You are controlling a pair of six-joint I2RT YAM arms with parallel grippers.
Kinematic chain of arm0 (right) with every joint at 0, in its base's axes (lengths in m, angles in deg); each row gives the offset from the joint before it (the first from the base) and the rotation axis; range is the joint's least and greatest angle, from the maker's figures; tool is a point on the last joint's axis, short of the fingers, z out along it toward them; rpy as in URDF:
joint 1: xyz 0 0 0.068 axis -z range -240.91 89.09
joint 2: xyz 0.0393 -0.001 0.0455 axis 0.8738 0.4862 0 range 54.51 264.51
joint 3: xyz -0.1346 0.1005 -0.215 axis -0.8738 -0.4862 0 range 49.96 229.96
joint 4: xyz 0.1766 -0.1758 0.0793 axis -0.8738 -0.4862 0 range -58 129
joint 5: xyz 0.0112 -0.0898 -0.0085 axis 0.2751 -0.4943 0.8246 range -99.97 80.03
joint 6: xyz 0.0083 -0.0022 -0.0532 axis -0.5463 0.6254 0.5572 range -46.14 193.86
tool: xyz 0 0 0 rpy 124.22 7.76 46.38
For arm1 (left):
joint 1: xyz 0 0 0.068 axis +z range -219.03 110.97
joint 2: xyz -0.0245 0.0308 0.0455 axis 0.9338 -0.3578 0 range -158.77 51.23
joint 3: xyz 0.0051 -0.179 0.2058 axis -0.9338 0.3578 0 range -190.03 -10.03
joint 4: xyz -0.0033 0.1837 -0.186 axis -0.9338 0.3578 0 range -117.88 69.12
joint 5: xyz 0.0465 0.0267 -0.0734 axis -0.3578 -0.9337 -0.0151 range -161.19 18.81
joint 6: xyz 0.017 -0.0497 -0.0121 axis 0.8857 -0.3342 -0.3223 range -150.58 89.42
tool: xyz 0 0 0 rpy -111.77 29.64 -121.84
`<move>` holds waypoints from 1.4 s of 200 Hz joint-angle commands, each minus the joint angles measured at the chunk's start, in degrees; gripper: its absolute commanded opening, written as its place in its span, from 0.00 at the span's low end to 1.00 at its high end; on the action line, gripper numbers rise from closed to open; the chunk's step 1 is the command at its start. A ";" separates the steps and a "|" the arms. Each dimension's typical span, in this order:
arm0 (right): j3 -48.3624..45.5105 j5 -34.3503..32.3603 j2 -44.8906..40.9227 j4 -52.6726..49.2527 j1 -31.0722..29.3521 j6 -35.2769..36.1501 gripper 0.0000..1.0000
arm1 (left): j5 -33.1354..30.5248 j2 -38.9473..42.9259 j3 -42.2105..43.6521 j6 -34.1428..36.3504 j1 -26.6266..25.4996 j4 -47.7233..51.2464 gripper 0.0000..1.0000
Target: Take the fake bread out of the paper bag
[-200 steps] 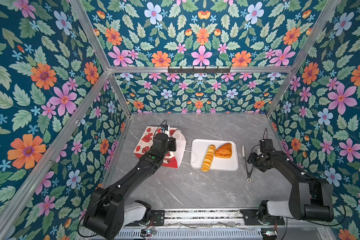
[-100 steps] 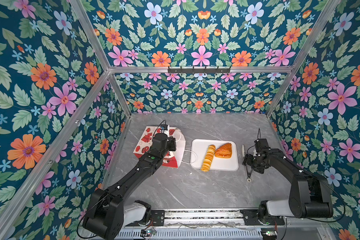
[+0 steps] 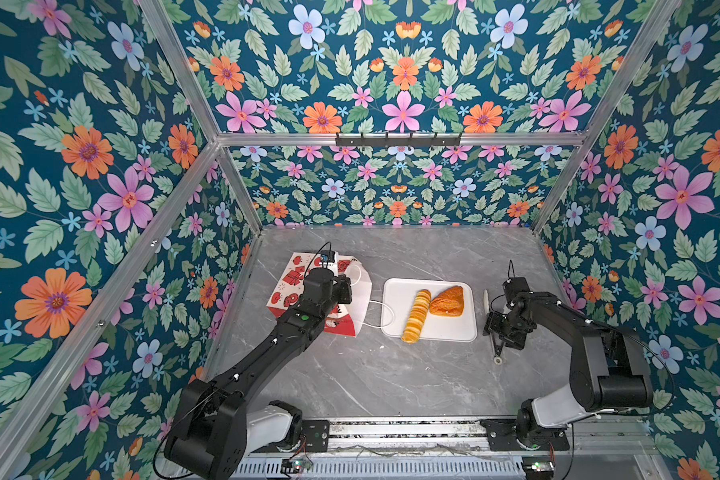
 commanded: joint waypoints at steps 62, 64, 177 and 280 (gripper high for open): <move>0.23 -1.64 0.33 -2.22 0.23 -1.47 0.18 | -0.04 1.36 0.74 -0.55 0.63 -2.36 0.00; 0.13 -1.77 0.07 -2.18 0.23 -1.46 0.16 | -0.01 1.43 0.80 -0.54 0.64 -2.36 0.00; 14.57 7.02 -14.18 -16.89 -32.98 10.35 0.14 | 2.70 1.38 -2.46 5.34 0.76 0.28 0.00; 23.18 13.78 0.87 -7.62 -49.73 13.01 0.21 | -3.63 -6.60 -14.22 15.33 -3.12 20.30 0.00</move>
